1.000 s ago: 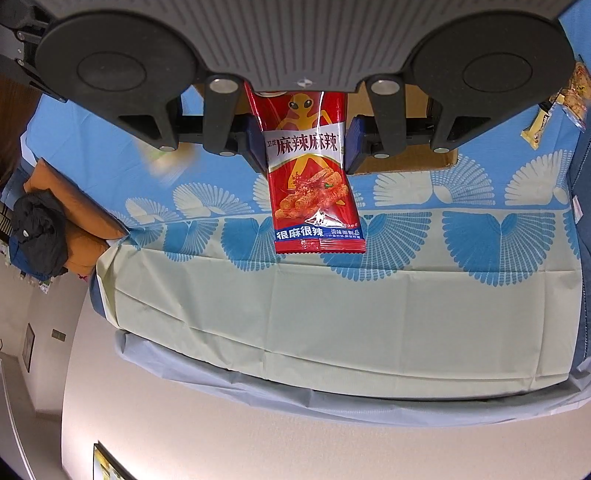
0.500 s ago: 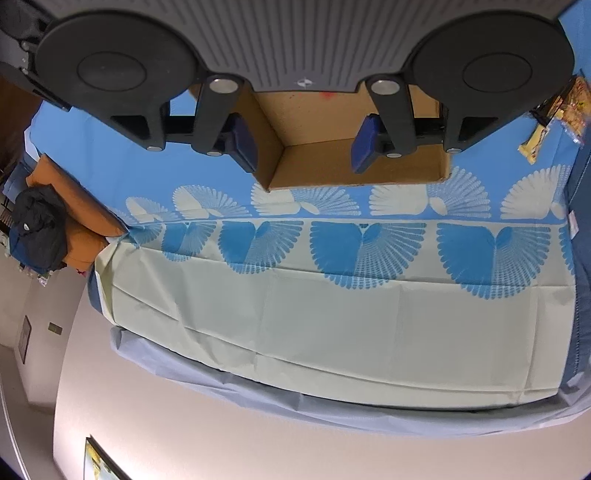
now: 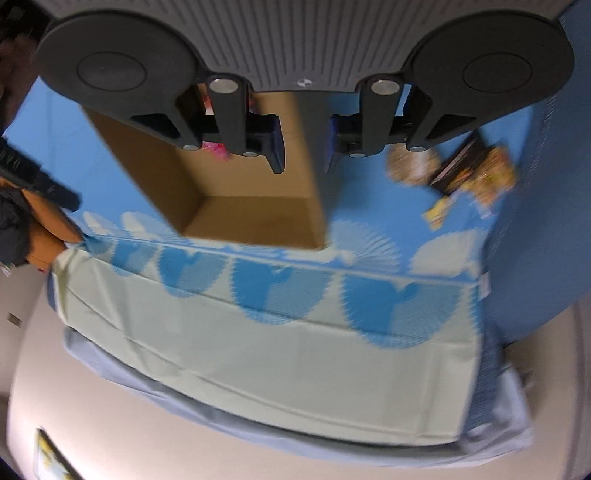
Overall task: Organize snacks
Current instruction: 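Open both grippers to drop the two packs into the box, then move both tools back to the snack pile, then grasp the purple bar with the right gripper while the left gripper grasps the gold-wrapped cake, then lift the purple bar and gold cake and carry both over the box, then open both grippers to drop the purple bar and cake into the box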
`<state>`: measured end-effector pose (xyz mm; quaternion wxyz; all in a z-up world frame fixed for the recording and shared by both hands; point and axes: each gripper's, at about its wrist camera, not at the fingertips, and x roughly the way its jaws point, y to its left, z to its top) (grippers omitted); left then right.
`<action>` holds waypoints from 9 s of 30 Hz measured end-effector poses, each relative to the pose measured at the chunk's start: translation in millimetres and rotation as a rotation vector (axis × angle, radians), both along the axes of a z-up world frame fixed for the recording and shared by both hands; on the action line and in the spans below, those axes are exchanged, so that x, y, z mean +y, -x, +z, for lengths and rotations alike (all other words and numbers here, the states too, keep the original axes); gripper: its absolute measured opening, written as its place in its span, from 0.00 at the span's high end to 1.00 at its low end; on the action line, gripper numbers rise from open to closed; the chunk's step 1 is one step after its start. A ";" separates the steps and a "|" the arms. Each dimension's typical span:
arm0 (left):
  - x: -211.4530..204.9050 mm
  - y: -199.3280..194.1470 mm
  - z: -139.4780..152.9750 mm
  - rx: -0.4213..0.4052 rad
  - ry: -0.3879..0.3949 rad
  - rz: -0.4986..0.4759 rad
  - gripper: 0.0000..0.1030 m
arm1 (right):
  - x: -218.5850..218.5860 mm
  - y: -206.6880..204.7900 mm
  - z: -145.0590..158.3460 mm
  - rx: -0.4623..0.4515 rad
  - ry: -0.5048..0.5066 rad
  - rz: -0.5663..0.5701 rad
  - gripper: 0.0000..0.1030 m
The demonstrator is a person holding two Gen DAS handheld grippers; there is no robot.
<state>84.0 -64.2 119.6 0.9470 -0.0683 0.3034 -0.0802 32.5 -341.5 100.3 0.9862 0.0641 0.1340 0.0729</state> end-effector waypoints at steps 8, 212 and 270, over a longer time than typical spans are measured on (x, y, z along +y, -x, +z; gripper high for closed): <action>92.7 41.7 -30.2 0.044 0.006 0.121 0.76 | 13.6 -4.7 0.0 0.027 0.049 -0.003 0.62; 131.5 58.1 -106.0 0.151 -0.056 0.155 0.81 | 244.8 26.7 -81.1 0.227 0.181 0.443 0.82; -65.7 -18.9 10.9 -0.036 0.043 -0.081 0.81 | 71.3 -9.4 -42.5 0.145 -0.247 -0.162 0.82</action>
